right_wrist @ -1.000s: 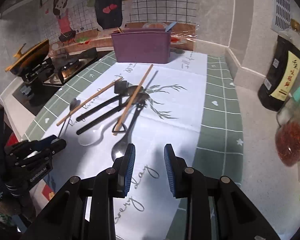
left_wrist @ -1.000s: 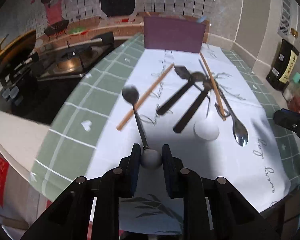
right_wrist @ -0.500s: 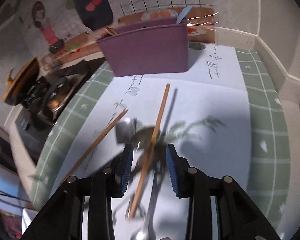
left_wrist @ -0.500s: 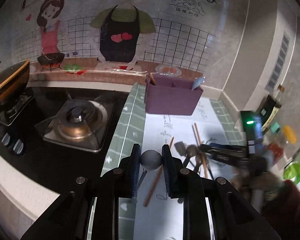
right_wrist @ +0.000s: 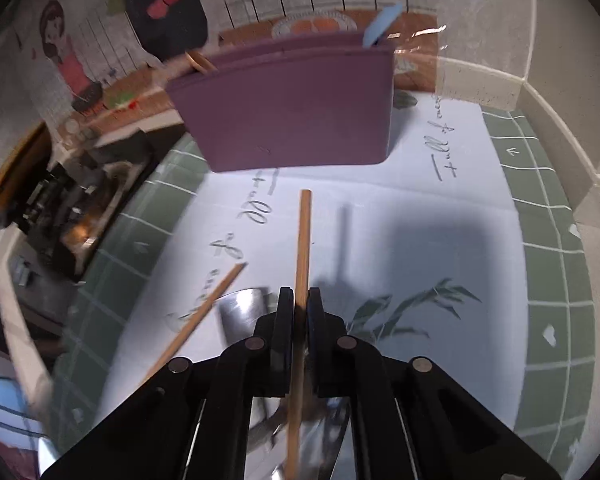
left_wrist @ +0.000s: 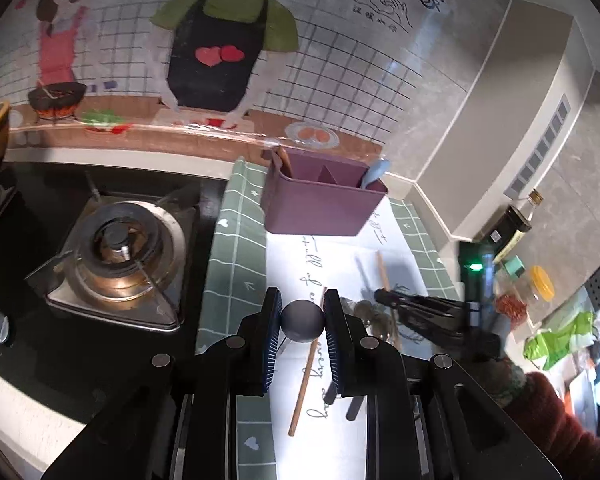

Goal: Organize utensils
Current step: 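Lift the white spoon and chopstick into the purple holder and open both tools, then grasp the other wooden chopstick with the left tool while the right tool reaches toward the metal spoons, then grasp a metal spoon with the right tool while the left tool lifts the chopstick, then carry the chopstick and metal spoon over the purple holder and open both tools, then grasp the white plastic spoon with the left tool while the right tool reaches toward the metal scoop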

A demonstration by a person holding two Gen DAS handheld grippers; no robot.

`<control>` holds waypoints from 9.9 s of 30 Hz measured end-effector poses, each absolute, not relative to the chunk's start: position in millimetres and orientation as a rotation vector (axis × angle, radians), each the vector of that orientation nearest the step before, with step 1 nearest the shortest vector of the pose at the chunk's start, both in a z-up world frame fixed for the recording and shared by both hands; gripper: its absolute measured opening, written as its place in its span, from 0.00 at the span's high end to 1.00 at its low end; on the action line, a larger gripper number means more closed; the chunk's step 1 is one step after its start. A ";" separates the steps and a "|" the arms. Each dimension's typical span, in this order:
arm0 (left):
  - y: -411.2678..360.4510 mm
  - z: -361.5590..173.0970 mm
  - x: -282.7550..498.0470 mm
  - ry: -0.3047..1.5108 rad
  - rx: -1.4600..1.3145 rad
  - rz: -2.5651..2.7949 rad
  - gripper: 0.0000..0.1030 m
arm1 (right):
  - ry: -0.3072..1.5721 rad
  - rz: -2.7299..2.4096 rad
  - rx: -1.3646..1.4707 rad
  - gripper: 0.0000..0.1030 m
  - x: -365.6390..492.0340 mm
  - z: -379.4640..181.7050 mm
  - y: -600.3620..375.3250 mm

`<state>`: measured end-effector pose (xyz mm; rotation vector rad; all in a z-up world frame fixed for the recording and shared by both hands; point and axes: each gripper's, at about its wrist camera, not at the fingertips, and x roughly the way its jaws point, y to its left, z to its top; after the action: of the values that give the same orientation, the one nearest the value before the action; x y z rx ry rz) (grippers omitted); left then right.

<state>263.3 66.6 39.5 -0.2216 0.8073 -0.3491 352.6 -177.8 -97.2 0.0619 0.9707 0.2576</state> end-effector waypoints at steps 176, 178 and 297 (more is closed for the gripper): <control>87.8 -39.4 237.5 0.826 -0.354 -0.109 0.95 | 1.066 0.407 0.003 0.65 347.7 -112.8 -129.1; 87.9 -39.9 239.2 0.827 -0.352 -0.111 0.95 | 1.081 0.389 0.020 0.65 350.2 -113.9 -131.6; -10.9 -77.5 219.0 0.884 -0.040 -0.504 0.70 | 0.965 0.117 0.016 0.63 246.5 -59.9 -212.2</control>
<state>219.0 -10.9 -77.5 -0.0401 0.8841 -0.5038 246.5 -212.2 -59.9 0.0164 0.9652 0.1171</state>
